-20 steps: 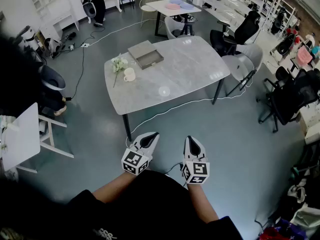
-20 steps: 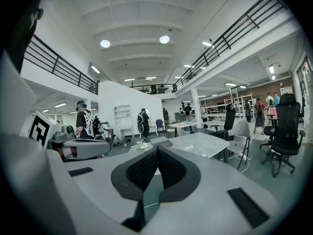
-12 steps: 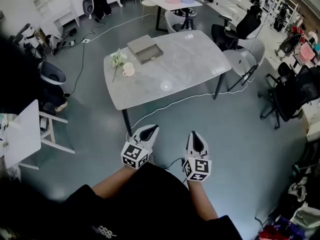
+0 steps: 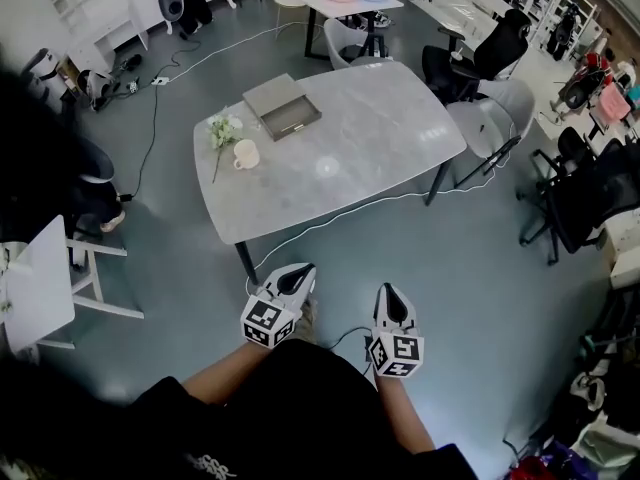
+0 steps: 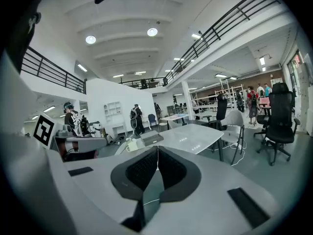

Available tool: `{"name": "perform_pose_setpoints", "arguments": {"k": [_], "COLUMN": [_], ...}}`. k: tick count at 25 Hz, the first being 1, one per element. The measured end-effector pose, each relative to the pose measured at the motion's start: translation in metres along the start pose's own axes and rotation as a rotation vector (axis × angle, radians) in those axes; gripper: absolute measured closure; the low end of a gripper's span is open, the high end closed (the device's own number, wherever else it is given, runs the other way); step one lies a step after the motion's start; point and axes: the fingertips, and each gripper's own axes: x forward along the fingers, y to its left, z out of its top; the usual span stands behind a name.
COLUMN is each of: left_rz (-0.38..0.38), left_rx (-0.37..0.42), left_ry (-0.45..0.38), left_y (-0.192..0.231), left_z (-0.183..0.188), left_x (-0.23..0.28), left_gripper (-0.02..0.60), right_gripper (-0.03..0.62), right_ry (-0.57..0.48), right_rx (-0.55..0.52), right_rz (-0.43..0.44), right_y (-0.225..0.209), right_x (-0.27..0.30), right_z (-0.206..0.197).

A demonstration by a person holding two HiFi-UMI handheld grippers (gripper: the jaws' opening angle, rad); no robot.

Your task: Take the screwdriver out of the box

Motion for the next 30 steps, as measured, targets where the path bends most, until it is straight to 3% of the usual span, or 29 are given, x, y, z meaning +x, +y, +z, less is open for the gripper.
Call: {"name": "perform_pose_setpoints", "arguments": {"k": [5,10,15,18,23,30], "left_rz": [0.045,0.029,0.013,0.016,0.049,0.096], "left_rx": [-0.077,-0.101,-0.104,-0.106,-0.105,-0.087], "left_ry": [0.071,0.092,0.082,0.084,0.168,0.189], "left_y": [0.067,0.129,0.197,0.238,0.302,0.364], "left_z": [-0.005,0.012,0.037,0.044,0.028,0.029], "left_x": [0.052,0.101,0.132,0.143,0.165,0.198], "left_gripper": [0.565,0.565,0.565,0.565,0.565,0.565], "right_gripper": [0.583,0.583,0.583,0.583,0.583,0.583], "right_ry": [0.043,0.072,0.102,0.112,0.136,0.165], "right_rx": [-0.02,-0.025,0.02,-0.01,-0.055,-0.056], "right_rz": [0.019,0.021,0.099,0.121,0.134,0.14], "right_y": [-0.007,-0.009,0.016,0.034,0.055,0.056], "right_x": [0.081,0.171,0.258,0.301,0.345,0.373], "right_z": [0.023,0.05,0.075,0.086,0.095,0.092]}}
